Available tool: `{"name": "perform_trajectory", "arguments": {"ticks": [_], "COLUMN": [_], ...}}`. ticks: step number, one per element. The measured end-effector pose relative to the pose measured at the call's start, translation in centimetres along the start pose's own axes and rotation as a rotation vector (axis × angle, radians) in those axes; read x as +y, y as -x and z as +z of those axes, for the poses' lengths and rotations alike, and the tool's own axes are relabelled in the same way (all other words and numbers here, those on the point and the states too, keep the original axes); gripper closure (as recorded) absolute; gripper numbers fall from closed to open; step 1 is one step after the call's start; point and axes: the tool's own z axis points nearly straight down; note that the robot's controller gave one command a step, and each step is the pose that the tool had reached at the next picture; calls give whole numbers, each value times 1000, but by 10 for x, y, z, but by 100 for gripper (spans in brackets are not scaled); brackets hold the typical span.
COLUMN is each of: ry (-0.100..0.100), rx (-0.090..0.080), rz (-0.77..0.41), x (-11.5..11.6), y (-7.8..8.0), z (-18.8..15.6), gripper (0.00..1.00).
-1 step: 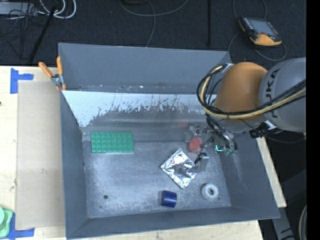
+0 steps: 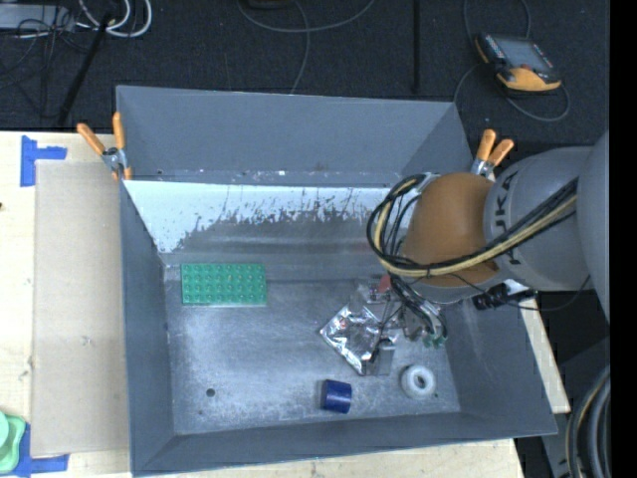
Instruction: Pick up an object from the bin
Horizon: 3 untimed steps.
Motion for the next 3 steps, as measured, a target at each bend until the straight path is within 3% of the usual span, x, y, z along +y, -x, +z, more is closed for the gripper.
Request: {"name": "perform_trajectory", "arguments": {"ticks": [1,2,3], "ry": [-2,-2,-1], "rx": [-10,-17,-4], "rz": [0,-32,-712], "x": [-1,-8,18], "y": [4,11,-31], "z": [-6,-129,-96], "gripper": [100,100,100]}}
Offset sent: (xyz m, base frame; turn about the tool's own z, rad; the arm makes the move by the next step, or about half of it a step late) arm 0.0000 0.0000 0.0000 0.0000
